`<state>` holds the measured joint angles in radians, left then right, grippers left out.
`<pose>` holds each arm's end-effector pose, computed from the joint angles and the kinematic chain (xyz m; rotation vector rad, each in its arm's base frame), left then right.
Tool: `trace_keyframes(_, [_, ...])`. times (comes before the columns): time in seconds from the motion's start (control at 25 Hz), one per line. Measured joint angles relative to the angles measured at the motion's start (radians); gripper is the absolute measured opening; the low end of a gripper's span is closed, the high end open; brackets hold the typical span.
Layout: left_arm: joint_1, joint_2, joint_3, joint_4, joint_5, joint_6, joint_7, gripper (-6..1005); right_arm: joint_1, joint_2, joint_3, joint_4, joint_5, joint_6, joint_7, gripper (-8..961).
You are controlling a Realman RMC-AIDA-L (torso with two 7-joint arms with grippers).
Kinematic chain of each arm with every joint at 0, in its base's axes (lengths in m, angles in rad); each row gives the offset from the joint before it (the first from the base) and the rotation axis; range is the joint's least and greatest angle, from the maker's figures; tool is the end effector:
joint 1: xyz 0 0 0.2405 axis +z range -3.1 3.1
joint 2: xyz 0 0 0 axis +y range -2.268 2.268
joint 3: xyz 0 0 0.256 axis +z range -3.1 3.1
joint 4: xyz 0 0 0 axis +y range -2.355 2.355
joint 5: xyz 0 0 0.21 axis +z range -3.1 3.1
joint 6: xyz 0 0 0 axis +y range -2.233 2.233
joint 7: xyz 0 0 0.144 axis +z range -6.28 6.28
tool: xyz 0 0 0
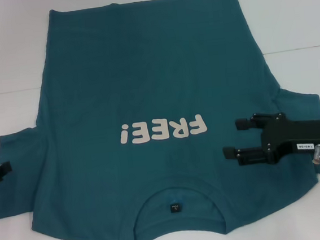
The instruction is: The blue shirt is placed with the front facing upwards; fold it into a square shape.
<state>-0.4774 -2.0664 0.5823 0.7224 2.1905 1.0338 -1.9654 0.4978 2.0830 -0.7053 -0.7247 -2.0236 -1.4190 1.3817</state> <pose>-0.3547 0.3610 0.0444 -1.9682 -1.3590 -0.4152 0.2803 0.3422 0.0085 -2.6145 0.6112 0.5330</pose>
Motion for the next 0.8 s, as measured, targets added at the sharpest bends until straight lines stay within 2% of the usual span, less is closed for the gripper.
trace_keyframes(0.48, [0.031, -0.002, -0.006, 0.062, 0.0, -0.007, -0.056, 27, -0.005, 0.0, 0.004, -0.001, 0.002, 0.0, 0.004, 918])
trace_keyframes(0.8, [0.034, 0.005, -0.006, 0.029, 0.009, -0.03, -0.106, 285, -0.005, 0.0, 0.004, -0.001, 0.001, 0.001, 0.004, 918])
